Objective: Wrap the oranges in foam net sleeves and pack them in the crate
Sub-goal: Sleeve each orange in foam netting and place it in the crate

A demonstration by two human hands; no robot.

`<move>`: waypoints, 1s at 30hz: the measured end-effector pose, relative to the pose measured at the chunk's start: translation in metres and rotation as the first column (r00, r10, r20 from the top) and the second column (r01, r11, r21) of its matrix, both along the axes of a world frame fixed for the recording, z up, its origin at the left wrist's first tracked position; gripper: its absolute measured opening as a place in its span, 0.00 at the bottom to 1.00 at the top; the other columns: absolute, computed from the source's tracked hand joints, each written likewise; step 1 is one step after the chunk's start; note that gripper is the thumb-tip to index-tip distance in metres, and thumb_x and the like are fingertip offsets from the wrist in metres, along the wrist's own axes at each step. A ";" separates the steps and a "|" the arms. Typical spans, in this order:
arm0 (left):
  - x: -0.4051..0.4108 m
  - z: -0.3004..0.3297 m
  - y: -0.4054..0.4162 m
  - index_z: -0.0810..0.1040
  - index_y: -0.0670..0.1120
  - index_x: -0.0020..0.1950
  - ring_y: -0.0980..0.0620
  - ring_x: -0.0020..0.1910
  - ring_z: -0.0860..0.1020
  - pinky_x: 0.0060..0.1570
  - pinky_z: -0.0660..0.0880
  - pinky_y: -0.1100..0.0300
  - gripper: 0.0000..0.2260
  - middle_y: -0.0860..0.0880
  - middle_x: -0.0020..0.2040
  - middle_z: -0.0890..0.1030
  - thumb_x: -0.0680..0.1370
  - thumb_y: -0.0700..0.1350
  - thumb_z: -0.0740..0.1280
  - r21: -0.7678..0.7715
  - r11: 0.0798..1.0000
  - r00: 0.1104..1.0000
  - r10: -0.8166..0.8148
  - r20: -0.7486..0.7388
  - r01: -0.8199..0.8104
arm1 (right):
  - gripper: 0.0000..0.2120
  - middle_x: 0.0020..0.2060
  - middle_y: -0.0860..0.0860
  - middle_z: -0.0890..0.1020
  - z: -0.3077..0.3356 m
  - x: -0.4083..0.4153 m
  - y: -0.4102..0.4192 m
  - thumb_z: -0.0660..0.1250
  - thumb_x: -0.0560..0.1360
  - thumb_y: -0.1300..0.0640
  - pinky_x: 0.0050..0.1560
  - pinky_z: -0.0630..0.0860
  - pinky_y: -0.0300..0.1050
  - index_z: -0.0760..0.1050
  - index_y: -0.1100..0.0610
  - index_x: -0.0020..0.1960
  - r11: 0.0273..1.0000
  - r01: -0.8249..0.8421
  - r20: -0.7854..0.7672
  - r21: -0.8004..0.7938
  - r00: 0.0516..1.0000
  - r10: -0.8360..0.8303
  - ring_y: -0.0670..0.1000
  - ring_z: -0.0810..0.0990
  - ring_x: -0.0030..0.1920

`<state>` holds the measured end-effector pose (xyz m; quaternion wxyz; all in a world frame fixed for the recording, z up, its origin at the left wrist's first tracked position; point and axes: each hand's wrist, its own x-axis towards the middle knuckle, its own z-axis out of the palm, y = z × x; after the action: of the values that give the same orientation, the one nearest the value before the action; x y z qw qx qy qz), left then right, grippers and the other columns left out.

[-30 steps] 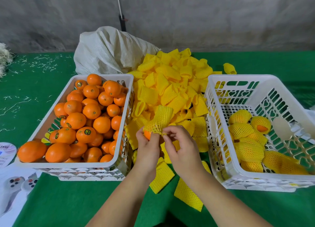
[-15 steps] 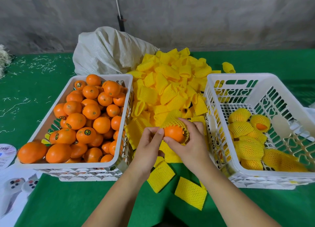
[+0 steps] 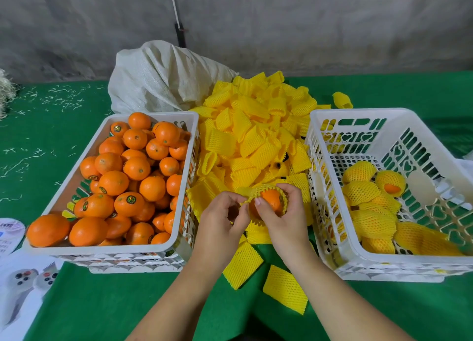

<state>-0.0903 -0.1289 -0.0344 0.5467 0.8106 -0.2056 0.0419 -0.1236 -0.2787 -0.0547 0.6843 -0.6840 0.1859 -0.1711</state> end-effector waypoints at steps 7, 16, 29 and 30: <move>0.000 -0.005 0.001 0.75 0.57 0.59 0.54 0.50 0.78 0.42 0.72 0.67 0.05 0.59 0.49 0.76 0.84 0.50 0.68 0.010 0.994 0.993 0.108 0.040 -0.108 | 0.31 0.60 0.46 0.82 0.003 -0.006 0.011 0.74 0.69 0.42 0.49 0.82 0.43 0.67 0.31 0.68 0.952 -0.286 -0.103 0.110 0.949 0.297 0.47 0.84 0.55; 0.000 -0.012 0.007 0.84 0.52 0.57 0.57 0.50 0.80 0.45 0.74 0.70 0.06 0.56 0.51 0.80 0.82 0.43 0.72 0.003 0.985 0.985 0.171 0.012 -0.171 | 0.33 0.66 0.43 0.69 0.000 -0.007 0.007 0.79 0.74 0.56 0.58 0.82 0.44 0.68 0.40 0.72 0.984 -0.137 -0.035 -0.115 0.990 0.134 0.45 0.76 0.65; -0.003 -0.016 0.007 0.78 0.56 0.68 0.58 0.58 0.80 0.50 0.77 0.69 0.16 0.57 0.59 0.79 0.82 0.56 0.69 -0.015 0.996 0.995 0.091 -0.038 -0.092 | 0.33 0.63 0.47 0.78 -0.004 -0.003 0.002 0.77 0.65 0.39 0.57 0.82 0.50 0.71 0.41 0.66 0.996 -0.067 -0.018 0.054 0.998 0.068 0.47 0.81 0.60; -0.003 -0.018 0.008 0.78 0.57 0.67 0.58 0.55 0.81 0.47 0.76 0.70 0.14 0.57 0.57 0.81 0.81 0.54 0.69 -0.013 0.996 0.995 0.091 -0.037 -0.092 | 0.33 0.62 0.46 0.79 -0.003 -0.003 0.001 0.77 0.65 0.38 0.56 0.82 0.47 0.71 0.41 0.67 0.996 -0.072 -0.026 0.059 0.997 0.074 0.46 0.81 0.59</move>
<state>-0.0938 -0.1212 -0.0522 0.5539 0.8157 -0.1579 0.0538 -0.1265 -0.2772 -0.0577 0.7069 -0.6727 0.1753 -0.1307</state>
